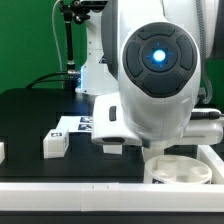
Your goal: Assemble stool
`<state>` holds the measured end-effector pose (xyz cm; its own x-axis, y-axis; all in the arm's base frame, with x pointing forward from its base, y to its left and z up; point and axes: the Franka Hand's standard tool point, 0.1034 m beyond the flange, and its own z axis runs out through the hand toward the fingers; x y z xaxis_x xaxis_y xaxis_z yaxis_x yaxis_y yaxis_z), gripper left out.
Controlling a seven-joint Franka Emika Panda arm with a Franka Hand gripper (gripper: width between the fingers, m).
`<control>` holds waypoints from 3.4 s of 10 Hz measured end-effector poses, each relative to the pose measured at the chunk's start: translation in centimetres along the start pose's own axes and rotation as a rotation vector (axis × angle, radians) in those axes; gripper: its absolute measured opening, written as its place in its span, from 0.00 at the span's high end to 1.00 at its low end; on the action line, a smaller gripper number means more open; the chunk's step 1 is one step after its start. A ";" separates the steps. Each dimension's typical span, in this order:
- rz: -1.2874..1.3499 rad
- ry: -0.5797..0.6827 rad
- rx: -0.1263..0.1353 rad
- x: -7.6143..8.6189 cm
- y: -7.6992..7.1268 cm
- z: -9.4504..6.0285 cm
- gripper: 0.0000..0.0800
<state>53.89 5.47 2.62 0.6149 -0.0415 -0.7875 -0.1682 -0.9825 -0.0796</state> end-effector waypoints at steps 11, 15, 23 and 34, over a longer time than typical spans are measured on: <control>0.007 0.031 0.001 1.1 0.3 2.2 0.59; -0.003 0.029 0.000 0.3 -0.1 0.6 0.59; -0.019 0.054 0.008 -2.1 -0.3 -4.6 0.59; -0.060 0.739 0.011 -2.1 -2.8 -10.2 0.59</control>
Offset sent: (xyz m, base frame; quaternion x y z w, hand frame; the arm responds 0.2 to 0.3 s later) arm -0.0252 -0.0006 -0.0193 0.0010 0.0114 0.0127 0.9999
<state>60.97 6.49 10.75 0.9808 -0.1027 -0.1657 -0.1232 -0.9853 -0.1185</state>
